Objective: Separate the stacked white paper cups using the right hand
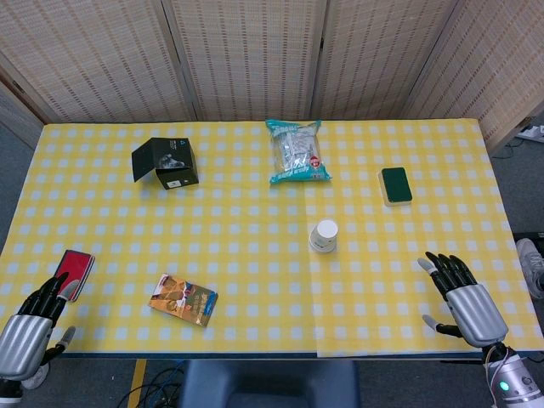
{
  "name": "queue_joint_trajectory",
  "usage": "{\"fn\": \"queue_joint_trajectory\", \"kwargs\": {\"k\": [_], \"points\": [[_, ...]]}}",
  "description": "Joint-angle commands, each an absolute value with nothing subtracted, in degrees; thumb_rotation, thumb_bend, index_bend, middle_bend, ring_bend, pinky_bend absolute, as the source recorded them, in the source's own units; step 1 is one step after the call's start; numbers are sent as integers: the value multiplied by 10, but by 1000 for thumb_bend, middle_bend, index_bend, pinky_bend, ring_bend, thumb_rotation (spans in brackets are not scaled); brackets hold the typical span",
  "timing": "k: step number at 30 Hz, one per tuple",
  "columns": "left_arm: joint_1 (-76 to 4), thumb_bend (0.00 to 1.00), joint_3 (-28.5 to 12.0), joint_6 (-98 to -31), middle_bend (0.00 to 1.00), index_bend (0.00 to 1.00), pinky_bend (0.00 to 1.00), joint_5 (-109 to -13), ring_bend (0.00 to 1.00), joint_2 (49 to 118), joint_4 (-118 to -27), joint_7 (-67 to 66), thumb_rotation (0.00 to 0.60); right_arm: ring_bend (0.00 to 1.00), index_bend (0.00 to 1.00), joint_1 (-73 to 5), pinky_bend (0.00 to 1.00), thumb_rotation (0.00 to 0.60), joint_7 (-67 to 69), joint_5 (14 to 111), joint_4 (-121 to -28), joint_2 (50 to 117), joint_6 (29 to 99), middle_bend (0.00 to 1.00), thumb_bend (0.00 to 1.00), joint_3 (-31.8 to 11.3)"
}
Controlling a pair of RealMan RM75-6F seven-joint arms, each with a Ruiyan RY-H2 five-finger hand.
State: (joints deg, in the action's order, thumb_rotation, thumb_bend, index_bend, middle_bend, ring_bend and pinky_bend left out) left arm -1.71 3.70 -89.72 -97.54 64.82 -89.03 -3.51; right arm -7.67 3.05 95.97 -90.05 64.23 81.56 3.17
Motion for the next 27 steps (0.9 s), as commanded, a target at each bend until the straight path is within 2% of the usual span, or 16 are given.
{"fn": "queue_joint_trajectory", "kwargs": {"k": [1, 7, 12, 19, 22, 27], "points": [[-19, 381, 36, -894, 0, 9, 204, -975, 64, 650, -890, -37, 600, 0, 0, -78, 0, 600, 33, 957, -900, 641, 814, 0, 181, 30], [-15, 382, 36, -905, 0, 9, 204, -977, 64, 649, -894, -40, 600, 0, 0, -93, 0, 600, 53, 952, -907, 635, 781, 0, 181, 33], [-13, 381, 36, -915, 0, 9, 204, -981, 65, 644, -895, -30, 600, 0, 0, -146, 0, 600, 51, 935, -956, 590, 709, 0, 181, 14], [-8, 381, 35, -929, 0, 0, 204, -982, 64, 637, -891, -10, 600, 0, 0, -261, 0, 600, 15, 804, -1041, 529, 536, 0, 189, -58], [-4, 382, 31, -934, 0, 0, 204, -973, 64, 634, -890, -4, 600, 0, 2, -312, 0, 600, -10, 726, -1031, 536, 470, 0, 191, -88], [2, 381, 24, -945, 0, 0, 204, -961, 64, 629, -888, 9, 600, 0, 54, -385, 0, 600, -62, 624, -1004, 574, 411, 0, 195, -114]]}}
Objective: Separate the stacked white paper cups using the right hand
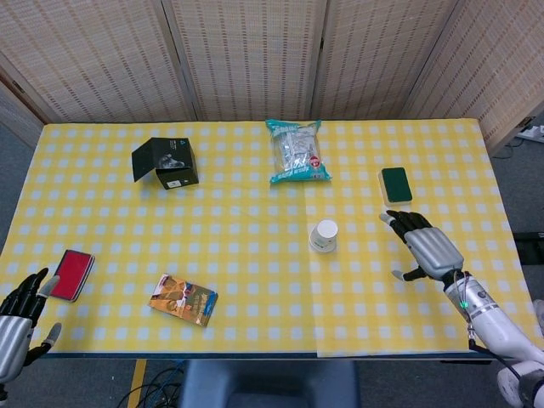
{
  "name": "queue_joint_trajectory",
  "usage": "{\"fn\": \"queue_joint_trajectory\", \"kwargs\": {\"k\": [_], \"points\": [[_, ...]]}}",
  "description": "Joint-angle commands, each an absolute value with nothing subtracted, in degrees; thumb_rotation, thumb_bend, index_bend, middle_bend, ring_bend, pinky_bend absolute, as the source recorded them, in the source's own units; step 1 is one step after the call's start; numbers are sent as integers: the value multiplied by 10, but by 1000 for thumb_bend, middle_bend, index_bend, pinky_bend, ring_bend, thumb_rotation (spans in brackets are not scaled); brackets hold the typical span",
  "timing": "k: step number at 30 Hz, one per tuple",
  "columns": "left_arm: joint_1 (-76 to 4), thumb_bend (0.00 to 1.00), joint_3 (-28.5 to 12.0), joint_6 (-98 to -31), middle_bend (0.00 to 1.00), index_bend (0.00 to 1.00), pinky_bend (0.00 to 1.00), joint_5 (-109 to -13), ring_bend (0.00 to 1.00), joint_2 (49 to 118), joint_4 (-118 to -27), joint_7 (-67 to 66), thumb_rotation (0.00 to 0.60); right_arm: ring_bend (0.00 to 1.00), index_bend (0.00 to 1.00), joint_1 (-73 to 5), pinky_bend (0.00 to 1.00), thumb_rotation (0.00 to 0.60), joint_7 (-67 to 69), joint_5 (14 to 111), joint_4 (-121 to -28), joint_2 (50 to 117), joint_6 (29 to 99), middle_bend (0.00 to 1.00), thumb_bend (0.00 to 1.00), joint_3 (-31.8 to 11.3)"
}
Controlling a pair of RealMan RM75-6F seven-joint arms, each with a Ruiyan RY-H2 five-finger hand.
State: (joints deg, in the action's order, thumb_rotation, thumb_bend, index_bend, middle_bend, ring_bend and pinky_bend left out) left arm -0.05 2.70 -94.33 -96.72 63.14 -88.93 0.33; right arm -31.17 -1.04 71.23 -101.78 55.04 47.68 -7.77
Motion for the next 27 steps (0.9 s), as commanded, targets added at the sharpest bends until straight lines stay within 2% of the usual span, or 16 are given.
{"fn": "queue_joint_trajectory", "kwargs": {"k": [1, 11, 15, 27], "points": [[2, 381, 23, -944, 0, 0, 204, -959, 64, 629, -887, 11, 600, 0, 68, -396, 0, 600, -73, 610, -1002, 579, 403, 0, 197, -115], [2, 382, 19, -941, 0, 0, 204, -951, 64, 628, -885, 16, 600, 0, 109, -514, 0, 600, -165, 462, -949, 646, 344, 0, 200, -101], [3, 382, 17, -941, 0, 0, 204, -948, 65, 627, -884, 19, 600, 0, 115, -550, 0, 600, -186, 409, -927, 673, 345, 0, 201, -85], [4, 381, 18, -944, 0, 0, 204, -952, 64, 624, -883, 29, 600, 0, 217, -584, 0, 600, -197, 370, -899, 712, 366, 0, 218, -59]]}}
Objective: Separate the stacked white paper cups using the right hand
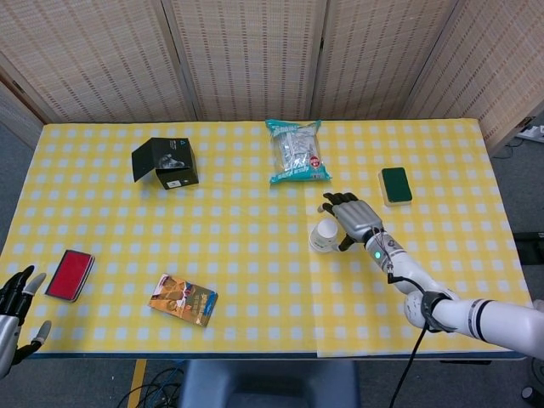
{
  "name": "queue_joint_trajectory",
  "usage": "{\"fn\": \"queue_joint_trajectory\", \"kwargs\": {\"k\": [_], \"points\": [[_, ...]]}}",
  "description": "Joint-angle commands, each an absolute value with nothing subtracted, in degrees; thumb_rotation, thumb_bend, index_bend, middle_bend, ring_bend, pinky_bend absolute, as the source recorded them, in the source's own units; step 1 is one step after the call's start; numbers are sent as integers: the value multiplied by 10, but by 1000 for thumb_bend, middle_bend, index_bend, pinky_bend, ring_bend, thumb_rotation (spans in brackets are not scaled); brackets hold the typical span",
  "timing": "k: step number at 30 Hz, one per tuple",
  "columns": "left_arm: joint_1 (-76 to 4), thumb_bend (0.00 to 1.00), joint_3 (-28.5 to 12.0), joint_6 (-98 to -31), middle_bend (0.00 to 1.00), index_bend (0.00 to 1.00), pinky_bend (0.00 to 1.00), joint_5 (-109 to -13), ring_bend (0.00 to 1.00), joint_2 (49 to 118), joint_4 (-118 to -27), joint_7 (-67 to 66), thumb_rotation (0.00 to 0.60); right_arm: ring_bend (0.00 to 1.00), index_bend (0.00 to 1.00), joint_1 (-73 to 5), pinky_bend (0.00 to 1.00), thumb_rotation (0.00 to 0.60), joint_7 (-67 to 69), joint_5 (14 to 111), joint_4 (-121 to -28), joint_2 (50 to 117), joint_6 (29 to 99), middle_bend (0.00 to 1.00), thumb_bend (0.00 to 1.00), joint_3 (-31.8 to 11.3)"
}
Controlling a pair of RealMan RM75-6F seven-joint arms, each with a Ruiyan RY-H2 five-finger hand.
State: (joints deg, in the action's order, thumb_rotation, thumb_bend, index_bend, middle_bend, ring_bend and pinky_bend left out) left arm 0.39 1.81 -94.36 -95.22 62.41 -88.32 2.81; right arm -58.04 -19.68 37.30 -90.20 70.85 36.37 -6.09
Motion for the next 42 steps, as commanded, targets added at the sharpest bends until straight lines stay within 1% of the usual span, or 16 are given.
{"fn": "queue_joint_trajectory", "kwargs": {"k": [1, 8, 22, 26, 32, 42], "points": [[4, 382, 18, -944, 0, 0, 204, -952, 64, 624, -882, 30, 600, 0, 231, -585, 0, 600, -198, 369, -898, 713, 368, 0, 219, -58], [4, 381, 17, -943, 0, 0, 204, -952, 64, 623, -880, 35, 600, 0, 254, -592, 0, 600, -196, 365, -891, 721, 379, 0, 227, -53], [1, 381, 17, -936, 0, 0, 204, -951, 65, 625, -878, 35, 600, 0, 349, -599, 0, 600, -194, 366, -872, 739, 394, 23, 260, -48], [1, 381, 17, -935, 0, 0, 204, -952, 65, 626, -878, 34, 600, 0, 354, -597, 0, 600, -190, 368, -875, 737, 397, 27, 264, -50], [0, 381, 18, -934, 0, 0, 204, -954, 64, 628, -877, 31, 600, 0, 355, -592, 0, 600, -179, 380, -899, 714, 405, 28, 264, -59], [0, 381, 18, -933, 0, 0, 204, -954, 65, 632, -882, 15, 600, 0, 355, -575, 0, 600, -153, 414, -999, 624, 436, 28, 263, -91]]}}
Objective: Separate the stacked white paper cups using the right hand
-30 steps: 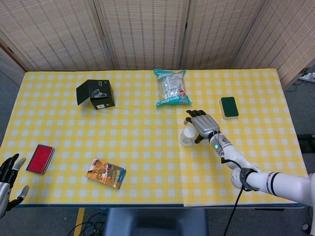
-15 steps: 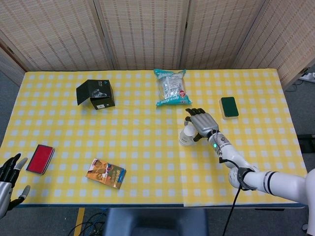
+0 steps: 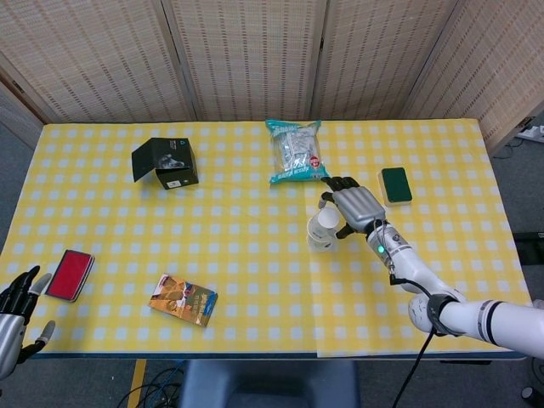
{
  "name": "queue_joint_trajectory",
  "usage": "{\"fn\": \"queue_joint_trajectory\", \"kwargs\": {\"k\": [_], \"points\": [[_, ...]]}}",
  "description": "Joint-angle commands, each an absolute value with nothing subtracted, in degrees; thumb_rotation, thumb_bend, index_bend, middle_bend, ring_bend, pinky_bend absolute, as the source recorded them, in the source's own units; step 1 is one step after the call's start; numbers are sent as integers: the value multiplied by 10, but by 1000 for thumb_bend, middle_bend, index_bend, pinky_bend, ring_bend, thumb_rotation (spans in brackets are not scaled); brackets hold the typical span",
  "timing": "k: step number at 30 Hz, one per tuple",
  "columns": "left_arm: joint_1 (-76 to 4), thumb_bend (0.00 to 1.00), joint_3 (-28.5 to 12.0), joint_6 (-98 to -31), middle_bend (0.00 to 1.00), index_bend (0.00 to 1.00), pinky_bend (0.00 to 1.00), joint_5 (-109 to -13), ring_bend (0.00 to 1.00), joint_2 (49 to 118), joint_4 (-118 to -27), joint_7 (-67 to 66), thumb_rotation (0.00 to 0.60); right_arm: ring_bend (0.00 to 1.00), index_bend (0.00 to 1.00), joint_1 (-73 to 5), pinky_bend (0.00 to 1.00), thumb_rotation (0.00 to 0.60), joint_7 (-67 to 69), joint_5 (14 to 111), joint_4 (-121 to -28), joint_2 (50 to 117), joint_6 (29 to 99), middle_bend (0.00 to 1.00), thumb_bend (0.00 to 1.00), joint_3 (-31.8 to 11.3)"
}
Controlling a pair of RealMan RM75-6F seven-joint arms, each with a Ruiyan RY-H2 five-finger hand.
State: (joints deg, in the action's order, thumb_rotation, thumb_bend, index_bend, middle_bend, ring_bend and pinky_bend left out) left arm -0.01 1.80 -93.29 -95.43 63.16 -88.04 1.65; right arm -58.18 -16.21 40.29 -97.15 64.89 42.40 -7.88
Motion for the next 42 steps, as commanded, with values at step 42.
{"fn": "queue_joint_trajectory", "kwargs": {"k": [42], "points": [[16, 381, 15, -965, 0, 0, 204, -954, 65, 606, -872, 86, 600, 0, 354, -673, 0, 600, -230, 314, -787, 867, 397, 34, 258, -65]]}}
